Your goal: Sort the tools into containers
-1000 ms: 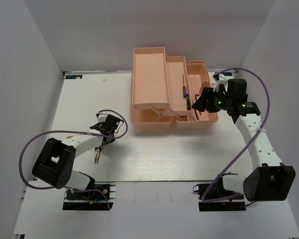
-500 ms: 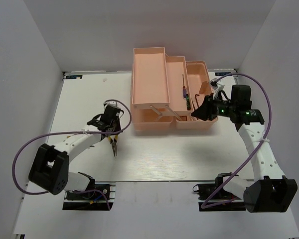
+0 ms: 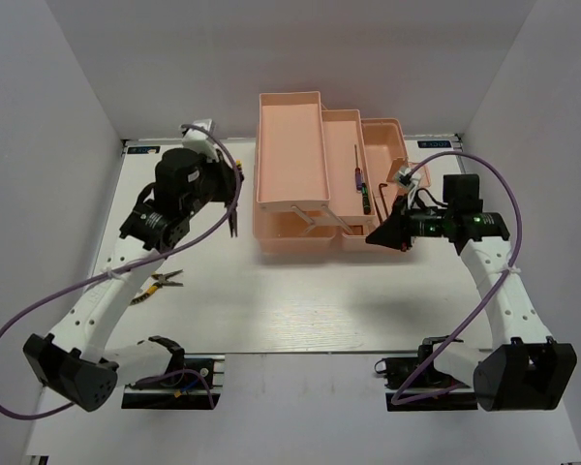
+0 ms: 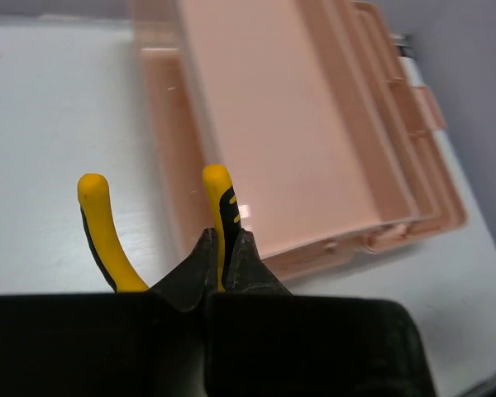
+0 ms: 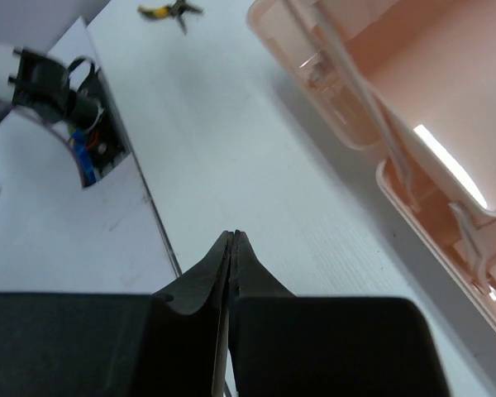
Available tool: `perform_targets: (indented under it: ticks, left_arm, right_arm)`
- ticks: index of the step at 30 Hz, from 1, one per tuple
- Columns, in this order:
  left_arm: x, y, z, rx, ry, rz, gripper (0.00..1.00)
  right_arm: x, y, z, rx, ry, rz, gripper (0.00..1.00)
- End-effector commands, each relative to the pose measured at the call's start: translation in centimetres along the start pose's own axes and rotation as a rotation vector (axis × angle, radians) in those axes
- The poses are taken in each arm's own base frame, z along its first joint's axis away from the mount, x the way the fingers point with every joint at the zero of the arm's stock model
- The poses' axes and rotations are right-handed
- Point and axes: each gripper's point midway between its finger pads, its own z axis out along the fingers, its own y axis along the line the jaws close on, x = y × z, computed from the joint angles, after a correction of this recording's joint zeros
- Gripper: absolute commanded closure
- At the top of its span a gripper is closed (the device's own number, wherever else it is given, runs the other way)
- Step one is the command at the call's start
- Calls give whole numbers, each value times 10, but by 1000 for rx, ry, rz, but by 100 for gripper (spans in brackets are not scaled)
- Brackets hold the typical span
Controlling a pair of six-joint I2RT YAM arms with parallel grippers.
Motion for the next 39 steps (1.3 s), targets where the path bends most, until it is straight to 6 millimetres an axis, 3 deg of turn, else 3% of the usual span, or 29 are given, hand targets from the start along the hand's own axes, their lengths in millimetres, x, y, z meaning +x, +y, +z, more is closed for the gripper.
perform_targets:
  ticks: [1,2,3,5,6,9,12,13,16,18,19,20,22,23,27,29,32,33,34,35,36,37,39]
  left_arm:
    - [-48,-74,2,352,-99,65,100]
    - [-56,-84,4,396,-113,71,100]
    - [-76,-100,2,459,-168,70,100]
    - [-82,-118,15,545,-167,65,100]
    - [-93,-130,13,580,-184,59,100]
    - [-99,-138,36,592,-173,50,100]
    - [-99,-130,62,522,-162,35,100]
    - [-90,-121,80,466,-137,33,100]
    - [-78,-109,103,394,-101,41,100]
    - [-63,-102,119,365,-64,48,100]
    - [-62,-100,123,351,-58,47,96]
    - [-57,-98,127,347,-47,46,78]
    - [-57,-98,128,347,-48,55,58]
    - [-57,-98,128,347,-48,55,40]
    - [-72,-94,112,320,-94,78,29]
    - [-87,-87,86,283,-140,86,29]
    - [-89,-48,46,106,-199,44,32]
    - [-88,-18,37,-50,-227,-31,40]
    - [-55,8,35,-152,-169,-62,44]
    - [-49,38,11,-265,-186,-102,46]
    - [-9,62,10,-360,-132,-139,46]
    - [5,81,3,-433,-124,-157,42]
    - [55,120,-13,-607,-43,-179,24]
  right_arm:
    - [10,24,1,-142,27,-65,100]
    - [13,27,1,-158,35,-77,100]
    - [17,28,6,-186,52,-79,100]
    - [24,32,7,-191,73,-121,98]
    - [28,31,9,-189,88,-127,98]
    - [37,31,15,-193,117,-135,96]
    - [43,32,19,-202,138,-126,95]
    - [44,34,21,-211,143,-128,93]
    - [48,34,23,-207,158,-128,92]
    - [51,33,25,-202,165,-130,85]
    - [52,33,25,-200,167,-131,80]
    - [53,33,26,-201,169,-130,65]
    - [55,30,27,-191,176,-134,57]
    - [56,29,27,-185,179,-131,49]
    - [61,14,31,-98,206,-112,47]
    - [57,4,32,-51,198,-137,47]
    - [58,-2,31,-6,198,-137,47]
    - [56,-2,30,4,187,-147,47]
    - [57,-5,30,20,189,-149,46]
    - [57,-6,29,24,185,-148,46]
    - [57,-6,29,30,184,-148,46]
    - [57,-8,29,45,184,-152,46]
    - [56,-10,29,57,187,-144,46]
